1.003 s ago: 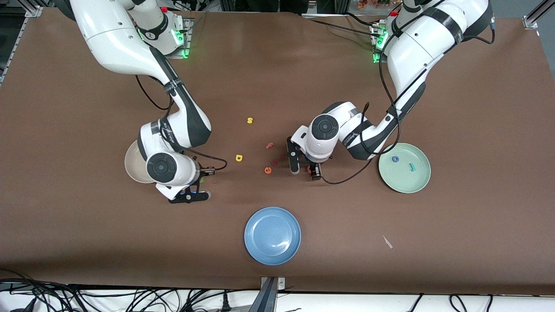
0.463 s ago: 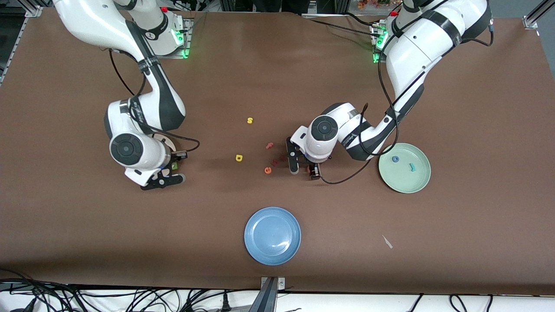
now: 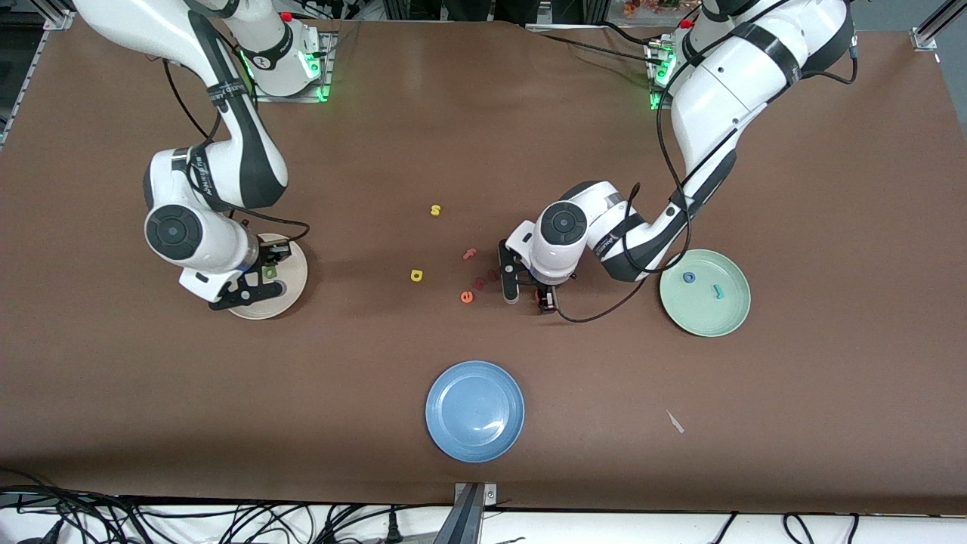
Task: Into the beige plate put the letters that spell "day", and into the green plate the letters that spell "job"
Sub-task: 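Carry the green p to the beige plate while the left gripper reaches letters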
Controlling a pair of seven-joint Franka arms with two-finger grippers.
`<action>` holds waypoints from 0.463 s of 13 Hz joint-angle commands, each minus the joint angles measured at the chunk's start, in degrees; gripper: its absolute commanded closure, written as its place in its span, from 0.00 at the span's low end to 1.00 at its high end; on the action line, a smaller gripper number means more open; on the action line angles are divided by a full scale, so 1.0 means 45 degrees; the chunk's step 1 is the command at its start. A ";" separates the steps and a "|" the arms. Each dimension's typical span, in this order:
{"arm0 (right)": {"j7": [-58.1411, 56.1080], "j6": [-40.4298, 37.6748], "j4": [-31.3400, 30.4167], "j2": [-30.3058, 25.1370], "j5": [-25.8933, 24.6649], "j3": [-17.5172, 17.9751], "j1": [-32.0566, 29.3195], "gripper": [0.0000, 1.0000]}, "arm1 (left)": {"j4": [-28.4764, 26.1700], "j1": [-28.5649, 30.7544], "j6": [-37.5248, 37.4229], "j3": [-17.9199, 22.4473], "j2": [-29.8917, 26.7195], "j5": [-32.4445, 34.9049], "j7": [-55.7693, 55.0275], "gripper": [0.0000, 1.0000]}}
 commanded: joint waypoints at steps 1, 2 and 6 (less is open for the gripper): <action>-0.0590 0.1585 -0.2294 -0.1247 0.0109 -0.0287 0.0052 1.00 | 0.0200 -0.0087 0.0110 0.0056 0.0166 0.0403 0.0148 0.37; -0.1077 0.2014 -0.2569 -0.1288 0.0109 -0.0444 0.0052 1.00 | 0.0200 -0.0087 0.0110 0.0056 0.0166 0.0403 0.0148 0.39; -0.1765 0.3227 -0.2982 -0.0861 0.0148 -0.0875 0.0033 1.00 | 0.0200 -0.0087 0.0110 0.0056 0.0166 0.0403 0.0129 0.82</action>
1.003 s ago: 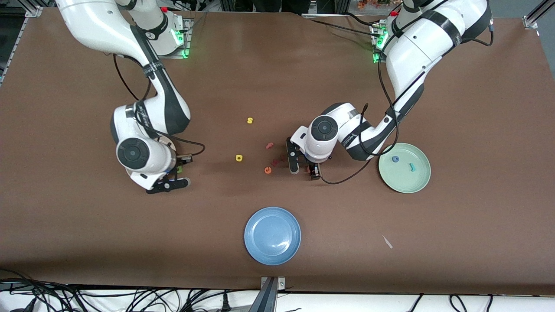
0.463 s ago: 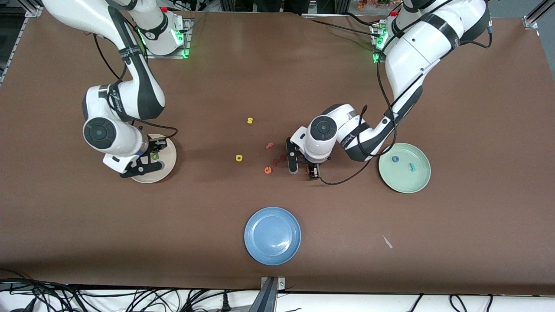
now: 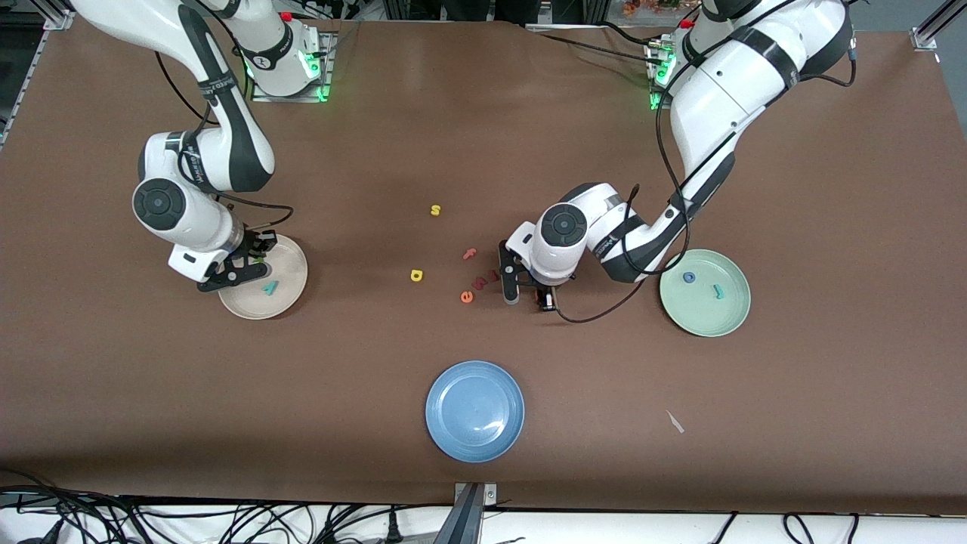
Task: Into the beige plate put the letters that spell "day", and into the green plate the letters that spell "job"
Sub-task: 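Release the green p on the beige plate while the left gripper grasps the pink p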
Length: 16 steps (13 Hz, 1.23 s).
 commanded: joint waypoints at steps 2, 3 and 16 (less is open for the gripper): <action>-0.0335 0.1082 -0.0426 0.0344 0.0187 -0.0068 0.0057 1.00 | 0.0190 -0.0088 0.0048 0.0043 0.0119 0.0394 0.0142 1.00; -0.0315 0.1161 -0.0388 0.0520 0.0206 -0.0068 0.0038 1.00 | 0.0190 -0.0088 0.0048 0.0043 0.0119 0.0394 0.0142 1.00; 0.2589 0.0889 -0.0133 0.0385 0.1105 0.1159 0.0096 0.00 | 0.0229 0.0204 -0.1551 -0.0405 -0.0954 0.0101 -0.1260 1.00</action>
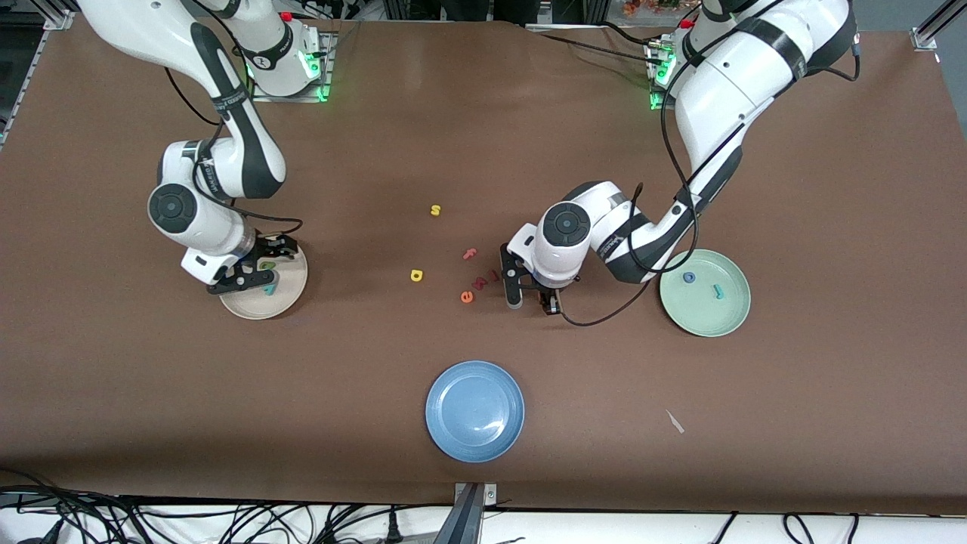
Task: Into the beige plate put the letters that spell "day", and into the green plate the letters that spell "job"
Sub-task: 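Release the green p on the beige plate while the left gripper grasps the pink p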
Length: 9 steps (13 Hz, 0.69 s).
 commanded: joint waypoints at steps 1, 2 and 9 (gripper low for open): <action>0.1944 -0.0208 0.0105 -0.0223 0.0196 0.0664 0.0047 0.00 | -0.0131 0.0094 -0.1019 -0.0286 -0.0729 0.0099 -0.1104 1.00; 0.2844 -0.0208 0.0222 -0.0203 0.0196 0.0975 0.0066 0.00 | -0.0112 0.0094 -0.1429 -0.0305 -0.0963 0.0041 -0.1436 1.00; 0.7202 -0.0208 0.1431 0.0362 0.0177 0.2559 0.0300 0.00 | -0.0150 0.0484 -0.3891 -0.0267 -0.3248 -0.2596 -0.3915 1.00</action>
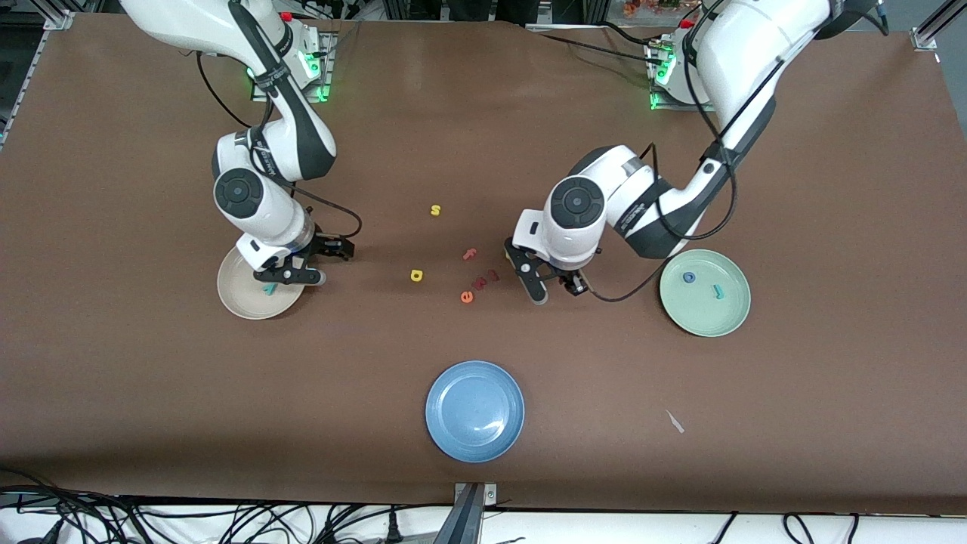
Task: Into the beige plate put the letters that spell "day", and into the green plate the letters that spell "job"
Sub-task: 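Carry the pink p to the green plate while the right gripper reaches the yellow o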
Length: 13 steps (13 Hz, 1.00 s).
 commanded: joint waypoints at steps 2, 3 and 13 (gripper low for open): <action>0.1688 -0.0205 0.1003 0.0636 0.0169 0.0378 0.0511 0.00 | -0.0317 0.0140 -0.1221 -0.0002 -0.1473 -0.0452 -0.1896 1.00; 0.1671 -0.0205 0.1276 0.0850 0.0169 0.0378 0.0745 0.00 | -0.0337 0.0179 -0.1436 -0.0002 -0.1630 -0.0452 -0.2018 1.00; 0.3428 -0.0205 0.3542 0.3058 0.0150 0.0358 0.2055 0.00 | -0.0687 0.2579 -0.3333 0.0037 -0.3527 -0.1410 -0.2019 1.00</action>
